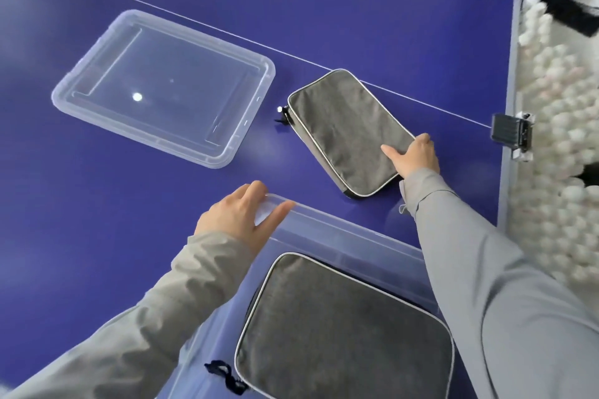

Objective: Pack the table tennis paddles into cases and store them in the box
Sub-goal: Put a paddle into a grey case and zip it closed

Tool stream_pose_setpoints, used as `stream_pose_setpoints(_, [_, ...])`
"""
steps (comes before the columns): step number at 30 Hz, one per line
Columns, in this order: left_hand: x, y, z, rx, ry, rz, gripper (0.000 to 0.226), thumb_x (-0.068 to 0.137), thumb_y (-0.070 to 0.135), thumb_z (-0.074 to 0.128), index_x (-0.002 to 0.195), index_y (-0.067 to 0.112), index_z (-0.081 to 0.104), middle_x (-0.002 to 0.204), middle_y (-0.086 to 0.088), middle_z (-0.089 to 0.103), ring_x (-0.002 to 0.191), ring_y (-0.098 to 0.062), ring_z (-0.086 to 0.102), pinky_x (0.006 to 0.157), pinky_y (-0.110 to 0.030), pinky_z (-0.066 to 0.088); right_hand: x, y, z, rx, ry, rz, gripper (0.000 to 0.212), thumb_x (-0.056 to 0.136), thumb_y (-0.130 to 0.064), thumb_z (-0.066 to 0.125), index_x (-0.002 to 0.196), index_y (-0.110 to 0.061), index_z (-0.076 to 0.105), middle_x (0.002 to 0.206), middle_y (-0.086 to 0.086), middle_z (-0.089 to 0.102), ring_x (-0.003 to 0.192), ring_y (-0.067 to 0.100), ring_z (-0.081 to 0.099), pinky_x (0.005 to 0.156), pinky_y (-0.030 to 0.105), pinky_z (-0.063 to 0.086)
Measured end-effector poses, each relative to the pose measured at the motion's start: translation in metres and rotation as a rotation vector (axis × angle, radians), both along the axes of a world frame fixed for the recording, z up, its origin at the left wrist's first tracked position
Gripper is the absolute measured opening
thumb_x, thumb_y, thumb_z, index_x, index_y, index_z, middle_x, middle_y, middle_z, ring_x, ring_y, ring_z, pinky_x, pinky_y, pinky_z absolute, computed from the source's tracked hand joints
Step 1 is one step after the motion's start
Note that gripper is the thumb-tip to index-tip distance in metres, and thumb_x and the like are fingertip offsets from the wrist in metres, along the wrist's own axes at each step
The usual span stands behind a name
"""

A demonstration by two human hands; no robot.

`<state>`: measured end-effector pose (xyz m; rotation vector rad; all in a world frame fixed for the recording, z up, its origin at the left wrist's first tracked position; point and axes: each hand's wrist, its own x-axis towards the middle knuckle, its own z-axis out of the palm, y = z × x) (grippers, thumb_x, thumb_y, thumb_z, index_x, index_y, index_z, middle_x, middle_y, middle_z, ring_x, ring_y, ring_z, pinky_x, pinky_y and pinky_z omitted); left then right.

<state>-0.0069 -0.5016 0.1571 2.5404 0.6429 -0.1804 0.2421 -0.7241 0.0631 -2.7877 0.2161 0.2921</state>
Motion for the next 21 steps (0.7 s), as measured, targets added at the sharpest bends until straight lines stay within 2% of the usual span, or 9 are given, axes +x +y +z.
stream_pose_setpoints(5, [0.001,-0.001,0.001,0.006,0.016,-0.008,0.049,0.083,0.067,0.039,0.101,0.022,0.05,0.104,0.008,0.061,0.088,-0.028,0.059,0.066,-0.03,0.039,-0.007,0.005,0.036,0.305,-0.127,0.02,0.066,0.071,-0.036,0.079,0.115,-0.005,0.039,0.122,0.017,0.05,0.107,0.035,0.052,0.082,0.035,0.041])
stream_pose_setpoints(7, [0.002,-0.001,0.001,0.01,0.017,-0.003,0.049,0.084,0.066,0.039,0.102,0.022,0.05,0.105,0.007,0.061,0.088,-0.029,0.058,0.066,-0.03,0.038,-0.014,0.012,0.056,0.36,-0.234,0.072,0.058,0.075,-0.03,0.076,0.112,-0.005,0.04,0.118,0.015,0.05,0.103,0.032,0.051,0.077,0.03,0.036])
stream_pose_setpoints(10, [0.002,-0.001,0.001,0.002,0.013,-0.006,0.048,0.087,0.064,0.037,0.102,0.021,0.05,0.108,0.004,0.061,0.09,-0.03,0.058,0.066,-0.031,0.036,-0.032,0.026,0.096,0.403,-0.416,0.162,0.043,0.082,-0.021,0.069,0.109,-0.003,0.041,0.113,0.015,0.051,0.092,0.028,0.051,0.075,0.028,0.036])
stream_pose_setpoints(13, [0.0,0.0,0.004,-0.098,-0.037,0.032,0.043,0.093,0.055,0.033,0.106,0.019,0.054,0.111,0.001,0.059,0.095,-0.028,0.056,0.072,-0.032,0.039,-0.054,0.042,0.139,0.453,-0.597,0.212,0.033,0.085,-0.014,0.063,0.107,0.001,0.044,0.109,0.018,0.052,0.086,0.021,0.047,0.071,0.016,0.03])
stream_pose_setpoints(16, [-0.008,0.007,0.013,-0.37,-0.245,0.177,0.034,0.098,0.04,0.038,0.101,0.013,0.059,0.101,-0.001,0.057,0.094,-0.023,0.054,0.077,-0.026,0.035,-0.085,0.056,0.179,0.581,-0.745,0.163,0.028,0.085,-0.013,0.06,0.105,0.0,0.046,0.1,0.015,0.055,0.085,0.017,0.048,0.07,0.011,0.031])
stream_pose_setpoints(18, [-0.01,0.018,0.027,-0.648,-0.402,0.358,0.03,0.097,0.037,0.042,0.093,0.015,0.062,0.094,0.0,0.062,0.09,-0.018,0.058,0.076,-0.021,0.039,-0.113,0.067,0.199,0.709,-0.787,0.107,0.025,0.085,-0.015,0.06,0.102,-0.007,0.044,0.09,0.001,0.054,0.08,0.007,0.051,0.069,0.005,0.032])
stream_pose_setpoints(20, [-0.004,0.035,0.044,-0.988,-0.444,0.541,0.027,0.096,0.04,0.043,0.092,0.019,0.06,0.088,0.003,0.064,0.08,-0.015,0.06,0.072,-0.022,0.045,-0.147,0.084,0.21,0.848,-0.773,0.052,0.026,0.085,-0.017,0.061,0.1,-0.013,0.04,0.085,-0.013,0.048,0.071,-0.01,0.049,0.067,0.004,0.036])
stream_pose_setpoints(21, [0.0,0.048,0.052,-1.137,-0.412,0.59,0.03,0.096,0.043,0.043,0.098,0.017,0.058,0.087,0.003,0.064,0.077,-0.016,0.061,0.068,-0.025,0.047,-0.164,0.095,0.212,0.921,-0.746,0.028,0.026,0.085,-0.018,0.062,0.099,-0.016,0.039,0.085,-0.015,0.049,0.068,-0.01,0.05,0.066,0.007,0.039])
